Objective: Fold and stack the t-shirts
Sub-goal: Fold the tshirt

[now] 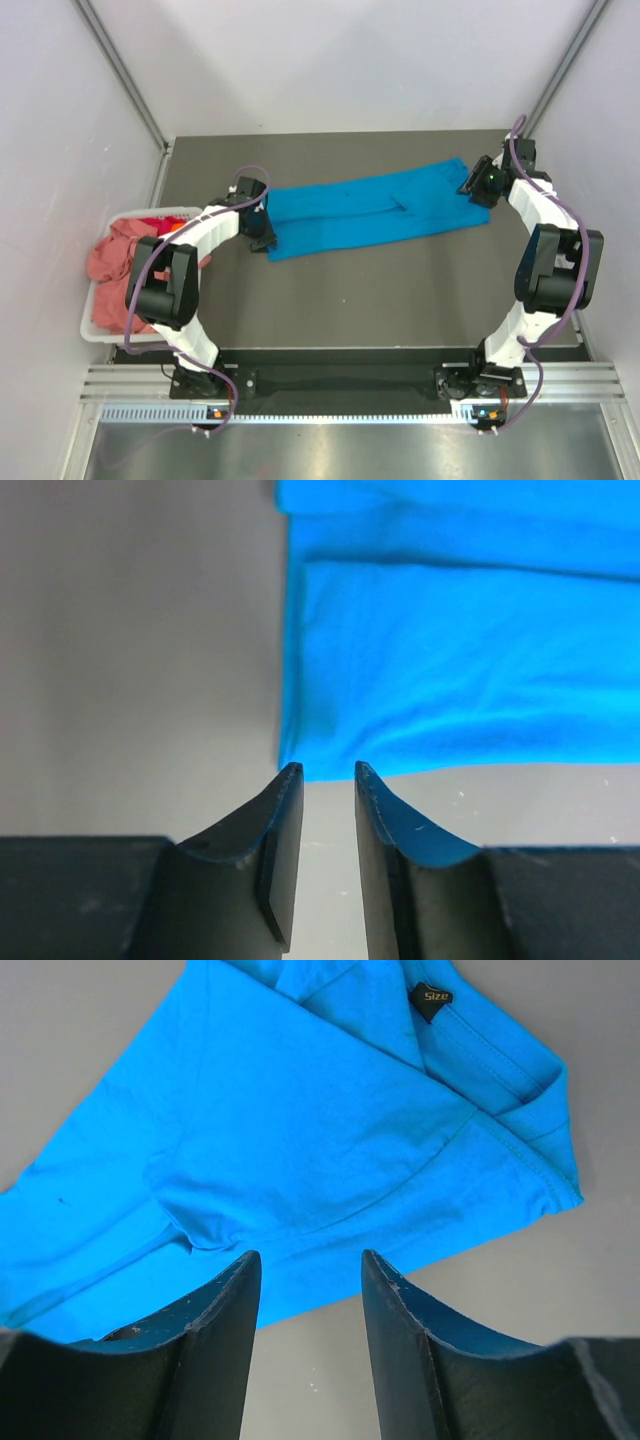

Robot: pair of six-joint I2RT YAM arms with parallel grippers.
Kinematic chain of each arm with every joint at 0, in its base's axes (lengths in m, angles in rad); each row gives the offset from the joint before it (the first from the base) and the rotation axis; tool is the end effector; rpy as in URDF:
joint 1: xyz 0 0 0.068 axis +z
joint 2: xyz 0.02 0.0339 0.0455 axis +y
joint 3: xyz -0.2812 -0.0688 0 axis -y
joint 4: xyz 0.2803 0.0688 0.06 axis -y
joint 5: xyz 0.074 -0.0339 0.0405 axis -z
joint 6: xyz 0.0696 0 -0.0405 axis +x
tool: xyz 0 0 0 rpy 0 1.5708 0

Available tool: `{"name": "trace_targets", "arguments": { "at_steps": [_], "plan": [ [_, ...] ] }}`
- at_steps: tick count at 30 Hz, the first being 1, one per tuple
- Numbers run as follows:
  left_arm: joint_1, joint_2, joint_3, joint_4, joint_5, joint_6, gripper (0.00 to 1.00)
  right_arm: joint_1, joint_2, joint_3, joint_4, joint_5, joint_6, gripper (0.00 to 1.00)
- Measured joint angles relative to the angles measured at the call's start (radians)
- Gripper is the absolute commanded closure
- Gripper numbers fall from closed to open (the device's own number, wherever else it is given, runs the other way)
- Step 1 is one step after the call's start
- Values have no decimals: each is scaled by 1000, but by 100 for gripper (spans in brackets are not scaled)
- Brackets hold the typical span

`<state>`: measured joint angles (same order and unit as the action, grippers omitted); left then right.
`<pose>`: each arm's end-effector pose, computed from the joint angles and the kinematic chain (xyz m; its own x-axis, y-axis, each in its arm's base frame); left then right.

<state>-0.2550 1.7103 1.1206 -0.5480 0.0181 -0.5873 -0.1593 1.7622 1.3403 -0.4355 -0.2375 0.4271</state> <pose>0.3729 -0.0985 0.1556 -0.8750 -0.3445 -0.3403 -0.2706 0.9307 -0.2462 0.4434 -0.0547 0.2224 -0.6786 0.5168 -0.5219 0.3112 0.8460 0.4330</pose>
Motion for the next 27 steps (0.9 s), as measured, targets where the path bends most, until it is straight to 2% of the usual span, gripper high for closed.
{"name": "trace_targets", "arguments": {
  "at_steps": [6, 19, 20, 25, 27],
  "plan": [
    [0, 1, -1, 2, 37, 1, 67, 0, 0, 0, -2, 0, -6, 54],
    [0, 39, -22, 6, 9, 2, 68, 0, -1, 0, -20, 1, -8, 54],
    [0, 48, -24, 10, 9, 2, 70, 0, -2, 0, -21, 1, -8, 54],
    [1, 61, -25, 26, 9, 4, 93, 0, -2, 0, -24, 6, -12, 54],
    [-3, 60, -25, 27, 0, 5, 99, 0, -2, 0, -28, 10, -15, 54]
  ]
}}
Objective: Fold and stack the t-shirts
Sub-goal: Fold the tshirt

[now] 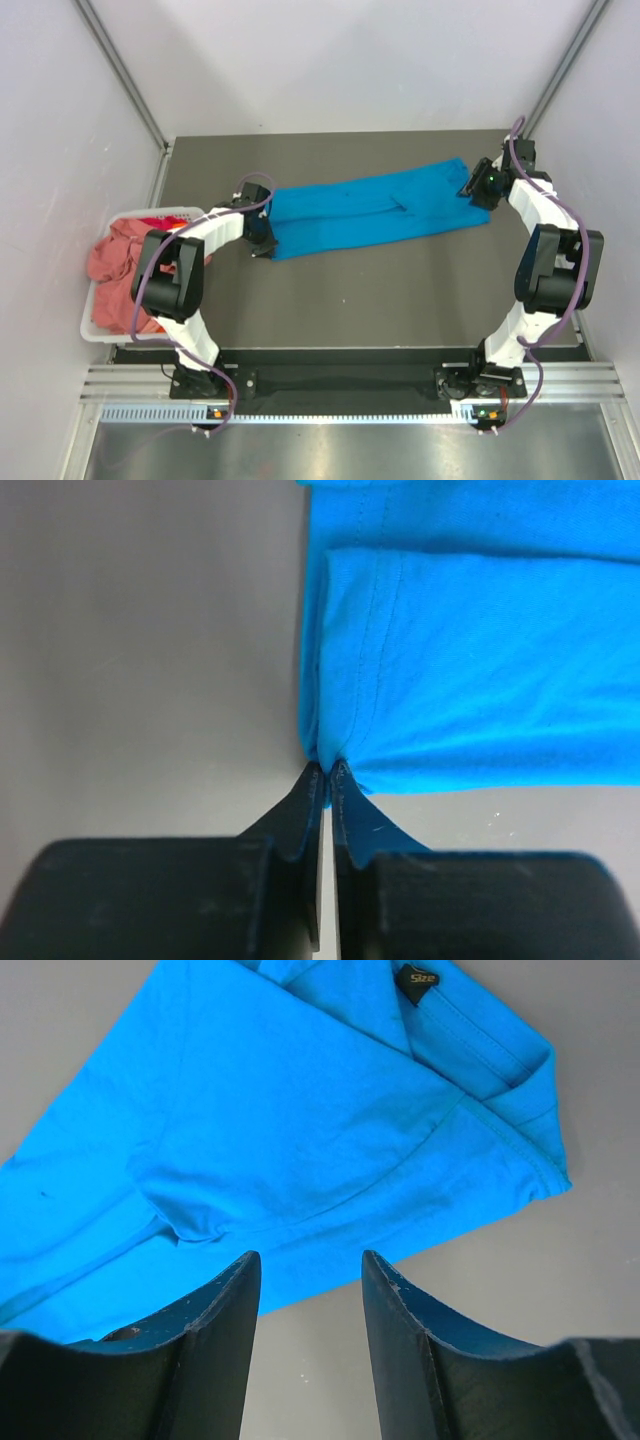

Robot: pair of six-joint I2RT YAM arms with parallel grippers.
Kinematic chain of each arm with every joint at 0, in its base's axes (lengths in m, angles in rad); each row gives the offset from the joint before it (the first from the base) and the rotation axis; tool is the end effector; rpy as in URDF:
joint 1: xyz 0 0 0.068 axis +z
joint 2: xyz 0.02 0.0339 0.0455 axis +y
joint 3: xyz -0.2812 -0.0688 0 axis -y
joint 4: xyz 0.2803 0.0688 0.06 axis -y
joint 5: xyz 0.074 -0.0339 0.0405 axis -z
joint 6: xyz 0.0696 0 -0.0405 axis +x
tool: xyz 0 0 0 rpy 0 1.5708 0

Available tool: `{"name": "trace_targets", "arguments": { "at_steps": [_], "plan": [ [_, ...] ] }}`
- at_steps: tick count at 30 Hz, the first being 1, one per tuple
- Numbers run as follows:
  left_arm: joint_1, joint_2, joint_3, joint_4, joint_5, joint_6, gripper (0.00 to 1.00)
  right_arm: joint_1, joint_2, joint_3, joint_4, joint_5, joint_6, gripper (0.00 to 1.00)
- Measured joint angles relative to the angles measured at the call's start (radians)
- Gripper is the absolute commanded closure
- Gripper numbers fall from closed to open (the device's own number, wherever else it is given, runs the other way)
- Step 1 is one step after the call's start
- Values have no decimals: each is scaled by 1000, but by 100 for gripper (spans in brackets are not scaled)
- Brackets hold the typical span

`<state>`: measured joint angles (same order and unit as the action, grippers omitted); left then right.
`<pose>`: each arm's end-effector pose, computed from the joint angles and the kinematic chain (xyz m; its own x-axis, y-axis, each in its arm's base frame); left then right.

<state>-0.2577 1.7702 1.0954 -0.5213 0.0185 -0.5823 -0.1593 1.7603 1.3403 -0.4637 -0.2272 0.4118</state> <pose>0.3716 -0.0993 0.1272 -0.8953 -0.3327 -0.2962 -0.2766 0.9365 -0.2157 0.4402 -0.0548 0.2205 -0.6941 0.5065 -0.5116 0.3179 0.8532 0.4135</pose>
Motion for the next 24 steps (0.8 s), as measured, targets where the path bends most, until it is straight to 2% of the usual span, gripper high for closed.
{"name": "trace_targets", "arguments": {
  "at_steps": [8, 17, 21, 24],
  "plan": [
    [-51, -93, -103, 4, -60, 5, 100, 0, -6, -8, -30, 50, 9, 54],
    [-275, -294, -312, -12, -138, -85, 100, -57, -65, -162, 24, 108, 29, 53],
    [-337, -377, -386, -21, -138, -153, 93, -103, -63, -231, 92, 86, 26, 55],
    [-362, -420, -415, -54, -128, -190, 83, -133, -56, -269, 159, 43, 28, 56]
  ]
}}
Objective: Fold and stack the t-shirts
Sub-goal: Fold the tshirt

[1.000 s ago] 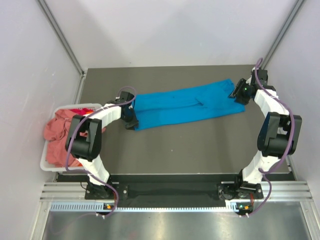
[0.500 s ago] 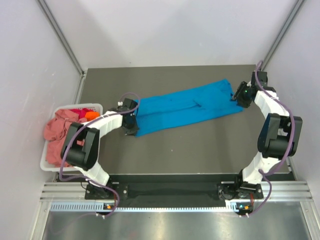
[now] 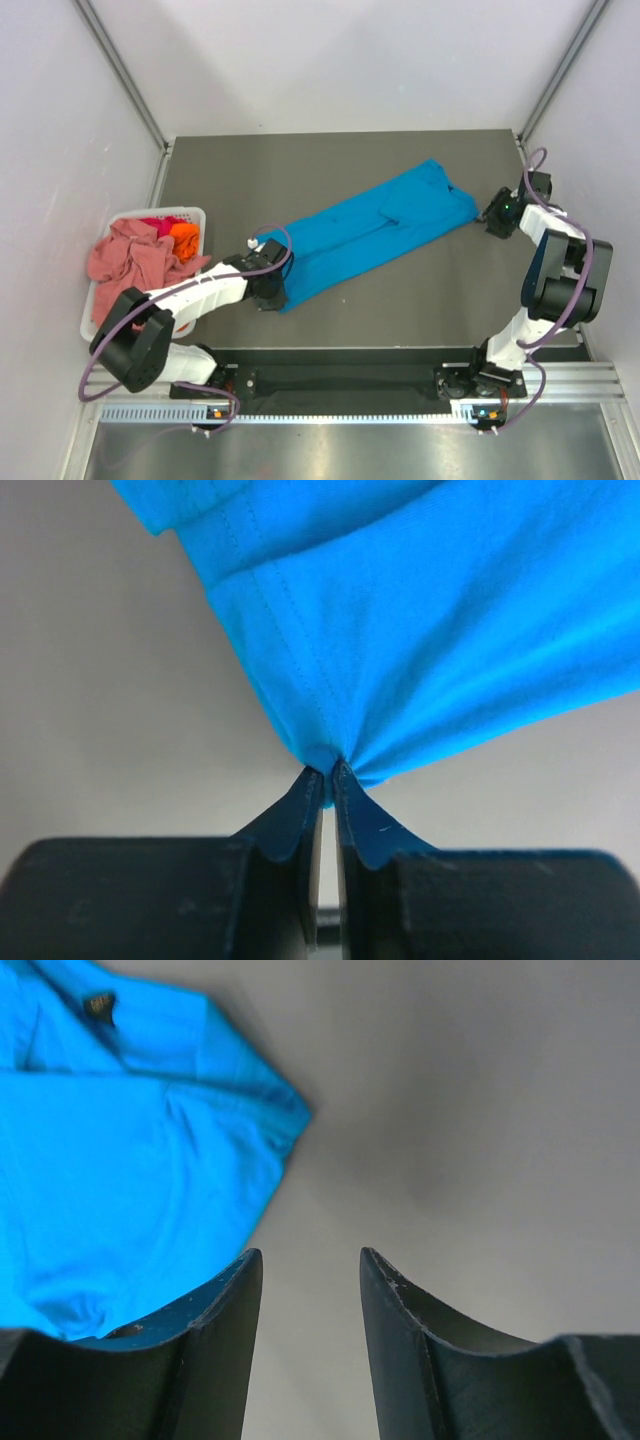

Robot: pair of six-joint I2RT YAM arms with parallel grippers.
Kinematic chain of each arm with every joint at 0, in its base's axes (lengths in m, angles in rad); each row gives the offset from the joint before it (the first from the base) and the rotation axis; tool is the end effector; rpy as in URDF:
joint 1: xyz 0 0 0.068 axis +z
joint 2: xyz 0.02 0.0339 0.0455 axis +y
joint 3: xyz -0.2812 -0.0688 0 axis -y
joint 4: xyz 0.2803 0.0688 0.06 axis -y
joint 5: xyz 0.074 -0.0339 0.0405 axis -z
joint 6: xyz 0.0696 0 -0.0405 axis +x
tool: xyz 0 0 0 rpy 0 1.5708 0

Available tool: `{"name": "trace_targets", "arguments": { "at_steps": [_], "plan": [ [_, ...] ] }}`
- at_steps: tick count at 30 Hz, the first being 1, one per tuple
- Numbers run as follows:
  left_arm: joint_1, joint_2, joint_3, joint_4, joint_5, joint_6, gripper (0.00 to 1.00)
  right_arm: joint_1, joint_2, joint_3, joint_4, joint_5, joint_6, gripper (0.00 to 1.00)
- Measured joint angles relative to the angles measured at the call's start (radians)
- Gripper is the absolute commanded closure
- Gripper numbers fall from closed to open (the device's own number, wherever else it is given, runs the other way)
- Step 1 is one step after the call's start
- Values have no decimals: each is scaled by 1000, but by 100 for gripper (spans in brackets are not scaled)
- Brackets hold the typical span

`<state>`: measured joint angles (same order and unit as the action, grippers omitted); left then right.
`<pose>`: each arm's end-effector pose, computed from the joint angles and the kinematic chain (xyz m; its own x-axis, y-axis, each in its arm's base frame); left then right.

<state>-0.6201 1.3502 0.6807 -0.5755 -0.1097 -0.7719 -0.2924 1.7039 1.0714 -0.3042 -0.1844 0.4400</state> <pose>0.2171 -0.1457 0.1253 -0.9355 -0.1839 -0.3017 -0.1443 0.9783 -0.1489 0.3898 -0.1040 0.1602 -0.6215 0.6244 -0.4731 0.4908 0.7811 0.3860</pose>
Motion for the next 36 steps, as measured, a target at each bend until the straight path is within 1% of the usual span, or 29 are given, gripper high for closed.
{"name": "trace_targets", "arguments": {
  "at_steps": [2, 5, 7, 11, 15, 20, 24, 27, 31, 36],
  "plan": [
    [-6, -13, -2, -29, 8, -15, 72, -13, 9, -12, 37, -24, 7, 56],
    [-10, -24, 21, -109, 3, -16, 67, -21, 30, -13, 96, -57, 17, 57],
    [-10, -24, 66, -168, -11, -11, 65, -21, 42, -13, 123, -73, 25, 57],
    [-10, -24, 199, -242, -34, 11, 65, -21, 77, -11, 146, -91, 34, 59],
    [-10, -27, 319, -264, -43, 51, 64, -21, 116, -11, 147, -94, 40, 62],
    [-10, -21, 392, -268, -57, 108, 64, -23, 155, 27, 149, -91, 51, 69],
    [-3, 10, 437, -267, -71, 146, 64, -23, 218, 106, 149, -90, 54, 72],
    [2, 36, 455, -268, -75, 165, 64, -22, 244, 136, 150, -94, 58, 80],
    [11, 67, 478, -268, -79, 184, 64, -23, 264, 152, 151, -100, 61, 100],
    [31, 90, 505, -268, -86, 205, 64, -23, 297, 195, 144, -107, 66, 100]
  ]
}}
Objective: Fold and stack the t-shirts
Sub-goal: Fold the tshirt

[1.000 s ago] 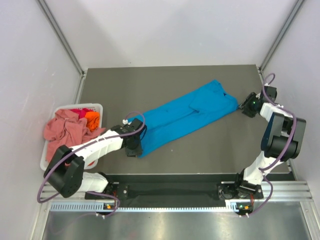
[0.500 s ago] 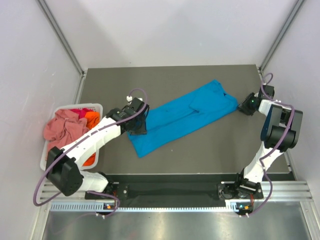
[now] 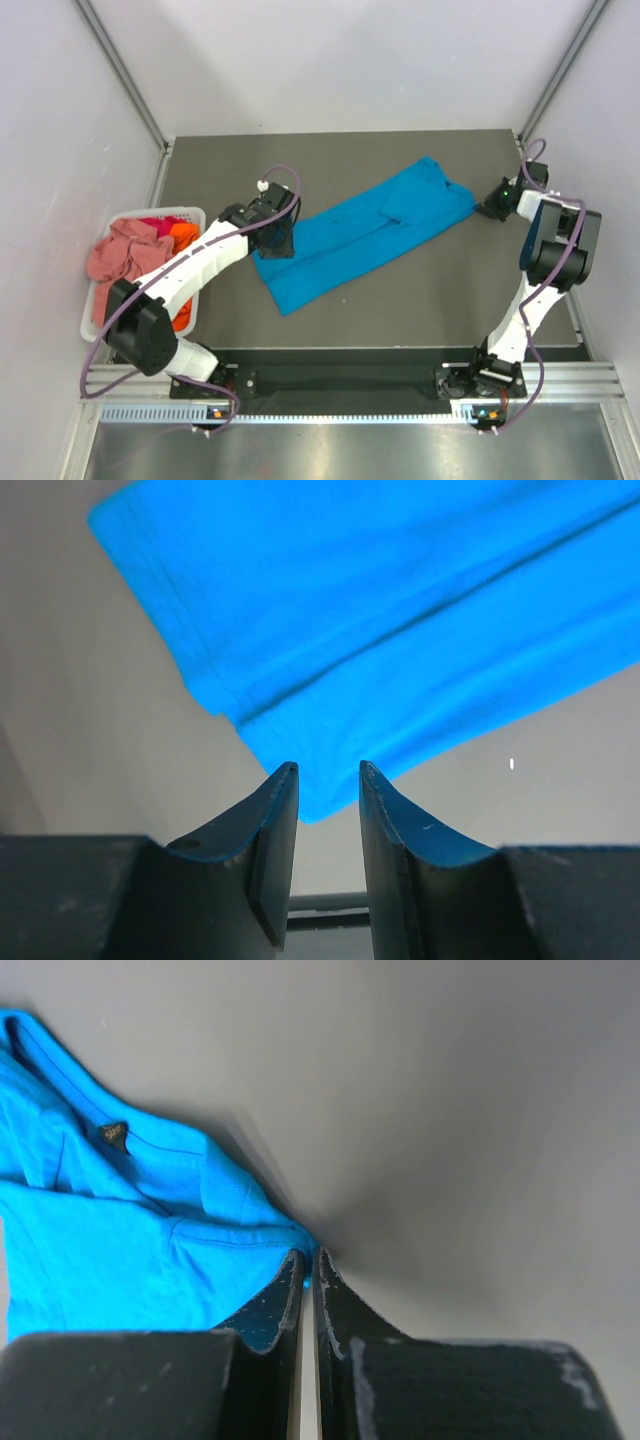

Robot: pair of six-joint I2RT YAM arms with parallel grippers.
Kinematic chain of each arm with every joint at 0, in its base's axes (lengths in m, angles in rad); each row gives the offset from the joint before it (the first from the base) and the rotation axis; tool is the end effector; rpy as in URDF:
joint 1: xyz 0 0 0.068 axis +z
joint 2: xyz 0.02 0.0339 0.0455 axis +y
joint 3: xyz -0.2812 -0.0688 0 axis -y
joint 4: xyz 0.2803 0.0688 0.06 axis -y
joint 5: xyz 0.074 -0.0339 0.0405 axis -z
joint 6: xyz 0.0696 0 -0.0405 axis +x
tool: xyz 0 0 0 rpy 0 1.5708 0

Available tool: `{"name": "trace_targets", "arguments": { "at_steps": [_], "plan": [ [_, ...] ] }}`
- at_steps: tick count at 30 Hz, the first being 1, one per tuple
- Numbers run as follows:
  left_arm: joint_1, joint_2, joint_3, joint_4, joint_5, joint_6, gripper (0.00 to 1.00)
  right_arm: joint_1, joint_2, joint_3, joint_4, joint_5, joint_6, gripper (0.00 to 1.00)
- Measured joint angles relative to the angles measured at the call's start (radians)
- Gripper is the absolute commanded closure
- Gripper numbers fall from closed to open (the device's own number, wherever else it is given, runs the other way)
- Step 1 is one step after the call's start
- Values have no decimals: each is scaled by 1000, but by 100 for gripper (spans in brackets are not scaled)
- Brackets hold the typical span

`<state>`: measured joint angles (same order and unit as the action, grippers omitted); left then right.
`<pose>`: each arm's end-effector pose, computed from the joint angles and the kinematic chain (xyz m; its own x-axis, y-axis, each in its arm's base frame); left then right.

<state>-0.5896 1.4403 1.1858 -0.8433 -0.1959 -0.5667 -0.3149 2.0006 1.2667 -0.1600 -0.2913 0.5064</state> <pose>0.2856 -0.1748 0.2532 -0.8775 -0.0465 -0.4774 0.0007 0.9951 -0.0984 0.4565 -0.1277 0.1163 -0.5872 0.6799 -0.4392 0.4694 0.7281 0.4996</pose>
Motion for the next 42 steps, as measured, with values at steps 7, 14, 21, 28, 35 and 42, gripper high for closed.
{"name": "trace_targets", "arguments": {
  "at_steps": [7, 14, 21, 28, 35, 42],
  "plan": [
    [86, 66, 23, 16, 50, 42, 63, 0, 156, 237, -40, -21, -16, 100],
    [240, 219, 72, 50, 220, 117, 60, 0, 363, 598, -145, -25, -47, 96],
    [266, 441, 192, 54, 236, 220, 59, 0, 405, 703, -169, -47, -32, 66],
    [266, 498, 204, 72, 286, 259, 58, -2, 213, 402, -158, -63, -14, 61],
    [266, 493, 140, 124, 323, 253, 78, -3, 33, 248, -165, -84, -15, 59],
    [266, 440, 57, 202, 339, 216, 100, -2, -166, 82, -164, -108, -15, 56]
  ]
}}
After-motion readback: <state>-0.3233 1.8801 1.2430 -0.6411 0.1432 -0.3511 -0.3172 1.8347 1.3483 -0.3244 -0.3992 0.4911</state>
